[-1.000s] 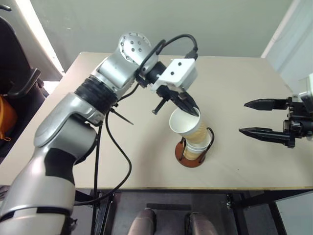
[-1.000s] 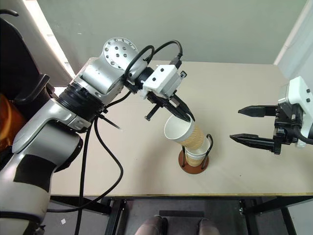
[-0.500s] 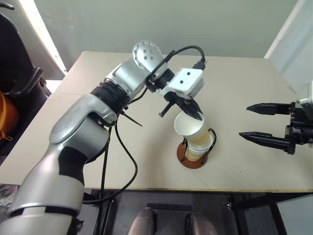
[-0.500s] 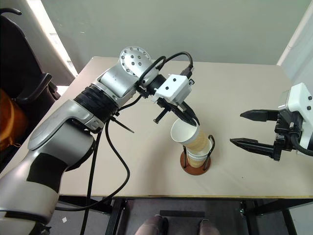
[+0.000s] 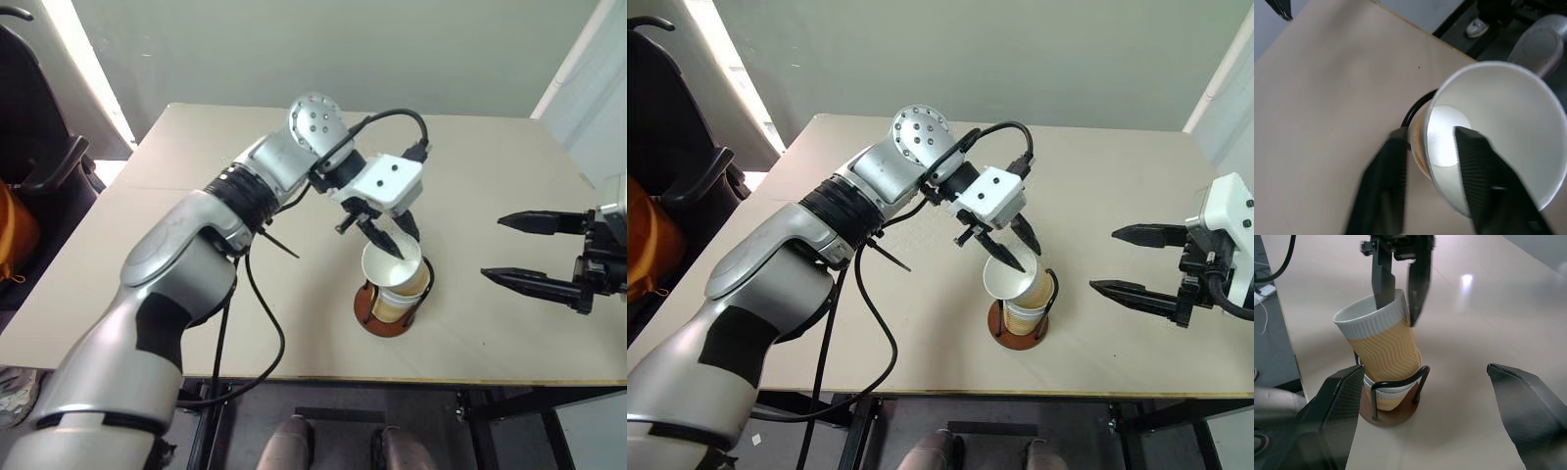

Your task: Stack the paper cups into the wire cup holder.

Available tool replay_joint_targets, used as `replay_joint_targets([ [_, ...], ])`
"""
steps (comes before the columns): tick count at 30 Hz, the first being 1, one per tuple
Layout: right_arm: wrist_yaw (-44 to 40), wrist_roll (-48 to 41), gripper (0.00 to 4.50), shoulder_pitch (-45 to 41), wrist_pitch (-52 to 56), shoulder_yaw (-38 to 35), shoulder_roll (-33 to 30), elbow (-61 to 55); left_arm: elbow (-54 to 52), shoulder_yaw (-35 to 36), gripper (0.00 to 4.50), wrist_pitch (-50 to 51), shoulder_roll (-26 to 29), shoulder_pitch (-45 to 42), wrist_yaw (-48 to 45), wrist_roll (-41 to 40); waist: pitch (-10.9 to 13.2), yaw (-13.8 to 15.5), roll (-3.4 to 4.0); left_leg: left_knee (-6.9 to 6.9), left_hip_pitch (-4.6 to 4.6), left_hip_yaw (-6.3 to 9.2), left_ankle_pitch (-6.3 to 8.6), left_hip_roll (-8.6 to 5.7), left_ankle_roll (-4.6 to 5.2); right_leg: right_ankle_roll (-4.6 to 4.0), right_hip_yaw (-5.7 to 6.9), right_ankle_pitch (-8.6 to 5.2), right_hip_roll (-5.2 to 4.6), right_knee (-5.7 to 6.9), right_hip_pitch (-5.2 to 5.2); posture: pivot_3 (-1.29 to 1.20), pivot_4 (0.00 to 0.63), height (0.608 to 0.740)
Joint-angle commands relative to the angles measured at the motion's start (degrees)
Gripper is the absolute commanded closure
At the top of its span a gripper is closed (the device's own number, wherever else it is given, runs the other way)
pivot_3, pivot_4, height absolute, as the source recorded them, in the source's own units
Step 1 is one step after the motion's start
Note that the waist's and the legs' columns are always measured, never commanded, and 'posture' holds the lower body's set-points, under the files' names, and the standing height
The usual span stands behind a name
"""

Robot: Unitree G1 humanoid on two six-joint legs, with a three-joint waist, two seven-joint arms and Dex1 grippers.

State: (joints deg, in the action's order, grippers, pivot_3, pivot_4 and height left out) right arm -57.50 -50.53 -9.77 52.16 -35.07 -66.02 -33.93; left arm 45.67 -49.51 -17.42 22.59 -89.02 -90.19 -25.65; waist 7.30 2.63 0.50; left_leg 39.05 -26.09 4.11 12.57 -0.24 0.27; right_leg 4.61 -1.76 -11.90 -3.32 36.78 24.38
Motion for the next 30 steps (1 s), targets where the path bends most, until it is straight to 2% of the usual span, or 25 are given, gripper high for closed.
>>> replay_joint_targets([
  [1,0.4,-0.76,0.34,-0.34,-1.24,-1.81,-0.22,-0.61,1.71,4.19,1.48,-2.24,-1.54,-2.43,-2.31,2.09,0.0,0.02,0.0,0.0,0.01,0.0,0.0,0.0,0.0,0.01,0.0,-0.01,0.0,0.0,-0.01,0.0,0.15,0.74],
  [10,0.04,-0.5,0.34,-1.66,-2.92,0.97,-0.68,0.76,5.48,11.08,1.48,-1.74,-3.33,-3.19,-2.31,4.81,0.0,0.1,0.0,0.03,-0.01,-0.02,0.03,-0.03,0.03,0.1,-0.02,-0.06,0.0,0.0,-0.01,0.0,0.15,0.74],
  [14,-1.47,-0.23,0.34,-1.61,-3.07,2.78,-1.47,1.5,1.9,11.14,1.48,1.83,2.13,-0.98,-2.31,2.47,-0.01,0.04,0.02,0.01,0.01,-0.05,0.04,-0.04,0.04,0.13,-0.06,-0.08,0.0,-0.01,-0.01,0.0,0.15,0.74],
  [18,-4.99,3.75,0.34,-1.73,-5.9,3.65,-3.41,8.45,0.13,15.93,1.48,10.21,15.67,3.25,-2.31,-1.84,-0.09,-0.98,0.17,-0.02,0.09,-0.11,0.03,-0.02,0.02,0.12,-0.08,-0.1,0.08,0.0,0.03,0.0,0.15,0.74],
  [22,-8.47,5.78,0.34,-1.39,-8.3,3.68,-4.55,13.59,-4.86,18.37,1.48,16.85,25.91,9.14,-2.31,-4.08,-0.12,-1.3,0.22,-0.1,0.08,-0.07,0.01,0.02,-0.02,0.01,-0.07,-0.17,0.12,-0.01,0.12,0.0,0.15,0.74],
  [26,-9.96,8.12,0.34,-2.2,-10.07,5.54,-5.0,19.14,-12.85,26.08,1.48,25.66,37.88,22.02,-1.77,-4.21,-0.17,-0.99,0.32,-0.08,0.06,0.01,0.04,-0.01,0.02,-0.13,-0.06,-0.27,0.08,-0.01,0.12,0.0,0.15,0.74],
  [30,-12.82,11.23,0.34,-1.63,-12.1,5.73,-6.86,23.63,-19.04,36.1,1.48,32.44,46.25,34.42,1.74,-5.06,-0.16,-0.87,0.3,-0.09,0.07,0.09,0.02,0.01,-0.03,-0.33,0.06,-0.38,0.1,0.09,0.15,0.0,0.15,0.74],
])
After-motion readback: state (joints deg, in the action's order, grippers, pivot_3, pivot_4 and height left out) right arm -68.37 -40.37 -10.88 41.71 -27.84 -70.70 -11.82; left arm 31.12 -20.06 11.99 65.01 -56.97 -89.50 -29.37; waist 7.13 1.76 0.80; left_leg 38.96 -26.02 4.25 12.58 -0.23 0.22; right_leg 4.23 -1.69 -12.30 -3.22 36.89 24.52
